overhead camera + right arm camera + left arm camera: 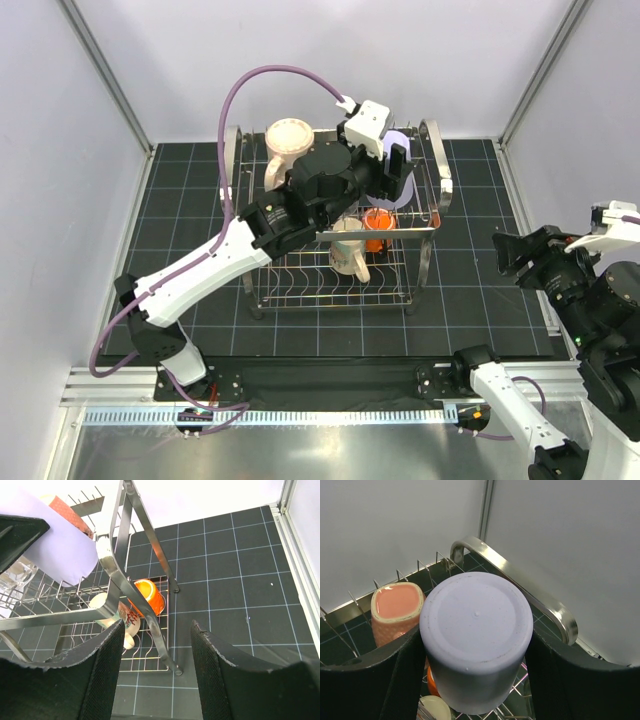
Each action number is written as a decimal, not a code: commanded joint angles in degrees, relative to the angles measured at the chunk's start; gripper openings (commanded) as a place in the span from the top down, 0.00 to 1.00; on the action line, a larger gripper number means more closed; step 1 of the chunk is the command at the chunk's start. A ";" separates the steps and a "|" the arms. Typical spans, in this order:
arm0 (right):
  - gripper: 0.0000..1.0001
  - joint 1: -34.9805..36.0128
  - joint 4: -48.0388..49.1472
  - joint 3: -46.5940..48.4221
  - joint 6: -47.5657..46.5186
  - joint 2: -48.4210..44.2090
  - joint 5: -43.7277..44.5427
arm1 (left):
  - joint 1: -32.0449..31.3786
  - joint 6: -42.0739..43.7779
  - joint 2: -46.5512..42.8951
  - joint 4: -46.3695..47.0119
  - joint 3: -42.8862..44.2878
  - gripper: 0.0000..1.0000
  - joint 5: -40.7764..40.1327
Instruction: Load the cups into the dish rack
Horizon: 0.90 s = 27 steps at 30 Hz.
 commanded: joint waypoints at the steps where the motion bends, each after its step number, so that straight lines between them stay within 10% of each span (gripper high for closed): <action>1: 0.43 0.10 2.75 -0.89 0.34 -1.13 -0.39 | 0.41 -1.73 0.57 -2.38 0.30 0.97 0.60; 13: 0.43 0.10 3.01 -2.29 0.08 -1.57 -0.21 | 0.50 -2.09 2.07 -3.17 1.18 0.49 2.01; 27: 0.43 0.18 3.10 -2.82 -0.01 -1.66 -0.30 | 0.59 -1.65 2.86 -4.49 3.82 0.19 3.15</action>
